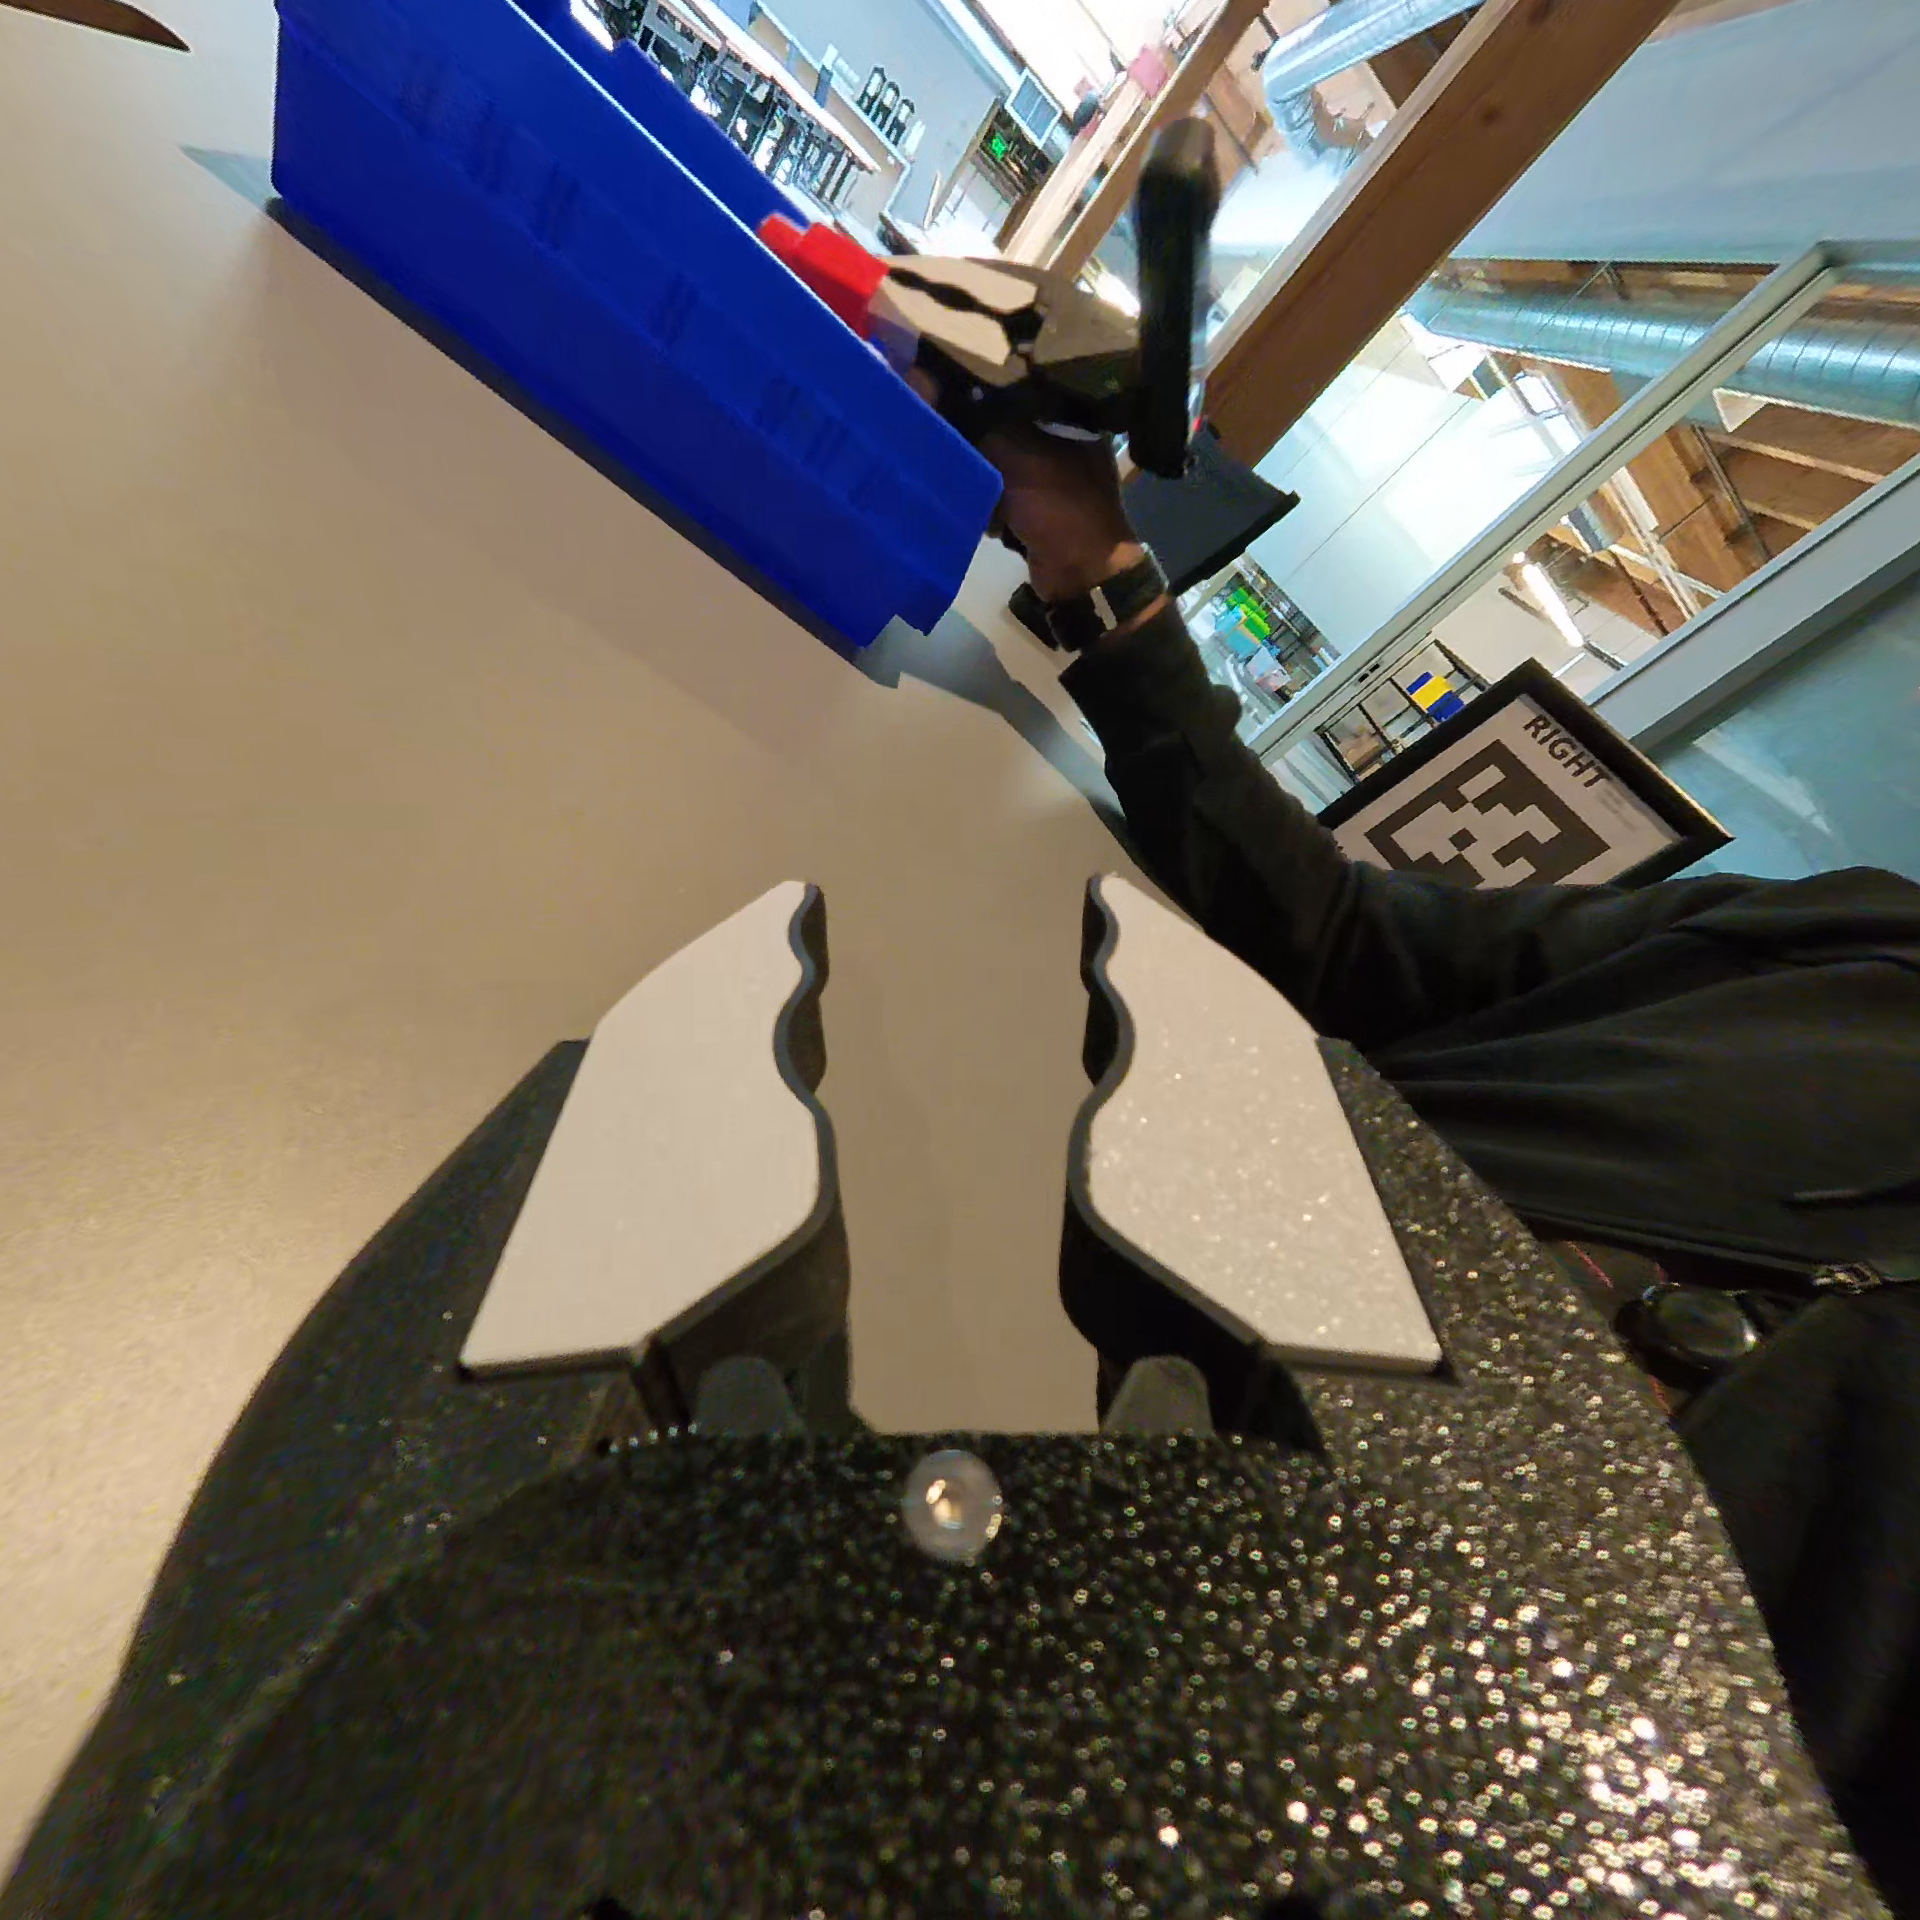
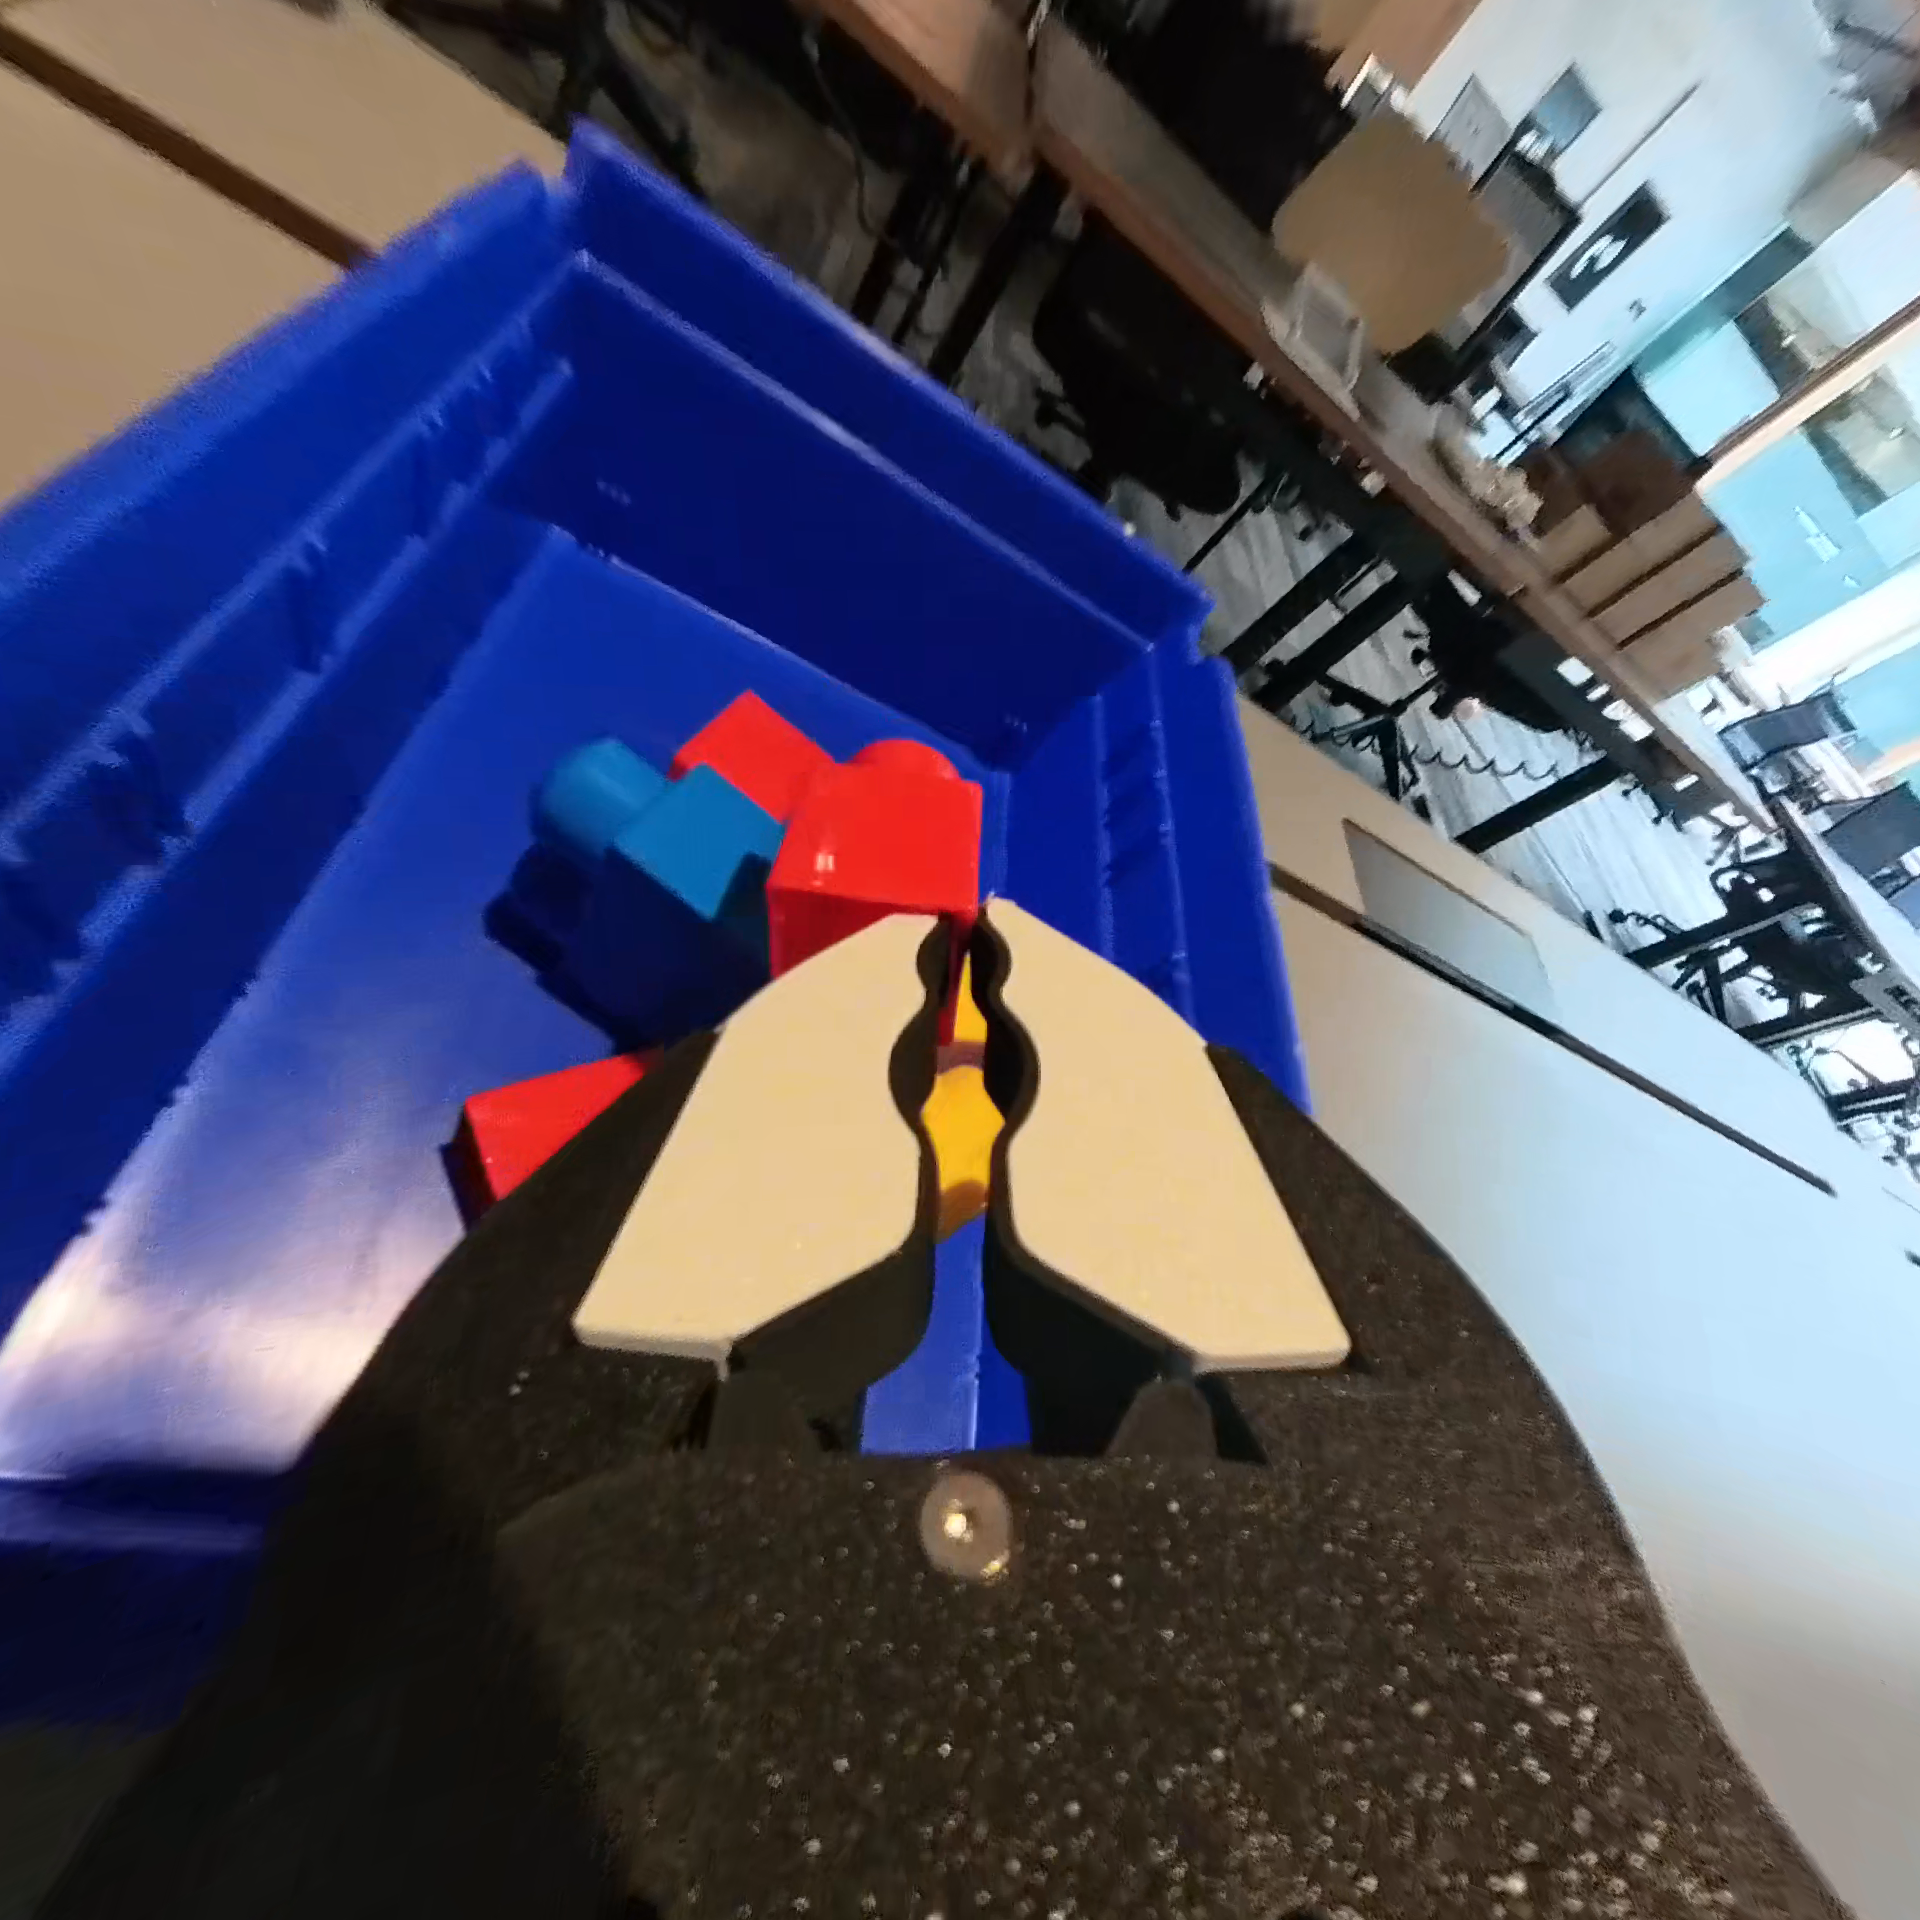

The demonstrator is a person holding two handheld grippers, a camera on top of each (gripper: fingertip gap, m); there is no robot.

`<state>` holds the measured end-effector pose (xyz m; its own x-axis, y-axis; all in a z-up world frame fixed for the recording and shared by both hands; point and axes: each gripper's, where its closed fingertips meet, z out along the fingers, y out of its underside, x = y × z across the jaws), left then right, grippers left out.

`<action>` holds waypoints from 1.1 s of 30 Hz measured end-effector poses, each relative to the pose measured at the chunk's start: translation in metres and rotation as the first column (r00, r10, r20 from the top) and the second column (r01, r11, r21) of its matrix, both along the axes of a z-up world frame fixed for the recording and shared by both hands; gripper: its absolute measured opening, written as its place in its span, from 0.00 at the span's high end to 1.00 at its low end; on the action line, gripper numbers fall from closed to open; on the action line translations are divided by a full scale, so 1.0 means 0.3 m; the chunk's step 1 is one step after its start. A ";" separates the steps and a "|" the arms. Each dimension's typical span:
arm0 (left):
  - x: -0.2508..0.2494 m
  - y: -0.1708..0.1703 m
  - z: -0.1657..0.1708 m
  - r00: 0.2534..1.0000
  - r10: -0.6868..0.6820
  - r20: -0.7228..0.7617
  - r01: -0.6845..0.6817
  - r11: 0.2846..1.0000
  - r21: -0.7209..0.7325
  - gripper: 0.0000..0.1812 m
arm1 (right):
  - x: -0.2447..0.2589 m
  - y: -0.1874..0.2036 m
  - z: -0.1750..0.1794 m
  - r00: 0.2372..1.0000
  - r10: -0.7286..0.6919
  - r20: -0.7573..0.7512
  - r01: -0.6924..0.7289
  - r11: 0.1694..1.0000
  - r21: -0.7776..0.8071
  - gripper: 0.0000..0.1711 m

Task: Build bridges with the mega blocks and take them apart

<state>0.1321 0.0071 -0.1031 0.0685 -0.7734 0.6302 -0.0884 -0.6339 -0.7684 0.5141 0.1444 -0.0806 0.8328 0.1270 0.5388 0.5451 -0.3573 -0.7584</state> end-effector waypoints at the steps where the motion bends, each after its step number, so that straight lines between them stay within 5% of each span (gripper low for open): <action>1: 0.001 -0.001 -0.001 1.000 -0.001 -0.003 0.001 1.000 0.002 0.75 | 0.005 0.008 -0.023 1.000 -0.007 0.011 0.007 1.000 -0.023 0.98; 7: 0.000 -0.003 -0.008 1.000 -0.002 -0.026 0.002 1.000 0.014 0.75 | 0.018 0.014 -0.033 0.999 -0.041 0.026 0.042 0.999 -0.033 0.84; 13: -0.010 0.010 -0.014 0.998 0.028 -0.057 -0.025 0.998 0.052 0.75 | -0.023 -0.024 0.098 0.990 0.019 -0.138 0.001 0.990 0.139 0.73; 18: -0.021 0.025 -0.013 0.995 0.064 -0.077 -0.057 0.994 0.098 0.75 | -0.120 -0.092 0.249 0.896 0.267 -0.355 -0.136 0.926 0.351 0.72; 23: -0.040 0.055 0.002 0.980 0.159 -0.121 -0.125 0.959 0.254 0.72 | -0.371 -0.228 0.374 0.730 0.631 -0.263 -0.430 0.722 0.541 0.69; 28: -0.091 0.109 0.074 0.932 0.348 -0.104 -0.248 0.818 0.518 0.66 | -0.735 -0.414 0.361 0.535 0.844 -0.038 -0.696 0.465 0.547 0.65; 33: -0.195 0.165 0.163 0.819 0.573 -0.025 -0.363 0.552 0.751 0.63 | -1.120 -0.568 0.141 0.280 0.954 -0.109 -0.890 0.300 0.344 0.56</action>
<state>0.0735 0.0567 -0.0541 0.6168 -0.7693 -0.1668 -0.1838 0.0653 -0.9808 0.1782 -0.0260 -0.0384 0.3141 0.8332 0.4551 0.1969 0.4118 -0.8898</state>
